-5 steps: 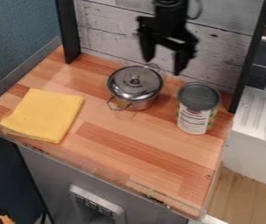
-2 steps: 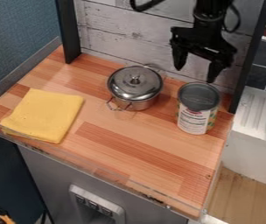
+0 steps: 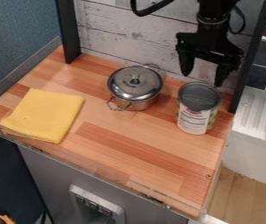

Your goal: Move the can to the right of the yellow cloth

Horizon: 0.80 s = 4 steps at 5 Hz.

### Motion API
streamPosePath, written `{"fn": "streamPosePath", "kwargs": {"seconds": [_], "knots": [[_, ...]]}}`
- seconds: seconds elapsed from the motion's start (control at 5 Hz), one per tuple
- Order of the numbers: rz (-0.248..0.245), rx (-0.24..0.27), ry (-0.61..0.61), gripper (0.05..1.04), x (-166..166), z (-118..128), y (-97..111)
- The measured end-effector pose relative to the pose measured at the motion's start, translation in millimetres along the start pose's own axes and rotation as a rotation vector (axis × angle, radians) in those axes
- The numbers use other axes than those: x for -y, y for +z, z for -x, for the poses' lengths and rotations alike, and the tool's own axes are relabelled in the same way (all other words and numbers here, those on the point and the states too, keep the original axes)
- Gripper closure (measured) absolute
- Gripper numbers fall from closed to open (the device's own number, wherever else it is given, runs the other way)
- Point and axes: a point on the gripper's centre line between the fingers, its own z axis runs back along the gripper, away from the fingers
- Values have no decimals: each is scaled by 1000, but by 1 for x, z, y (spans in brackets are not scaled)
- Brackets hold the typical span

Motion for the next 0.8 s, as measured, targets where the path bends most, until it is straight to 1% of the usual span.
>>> {"fn": "streamPosePath", "kwargs": {"seconds": [0.2,0.4,0.6,0.8], "knots": [[34,-22,-17,84,-1,-2,7],[36,-79,-29,84,-1,1,5],[22,-88,-30,84,-3,1,9],[-13,-41,-2,84,-8,0,-2]]}}
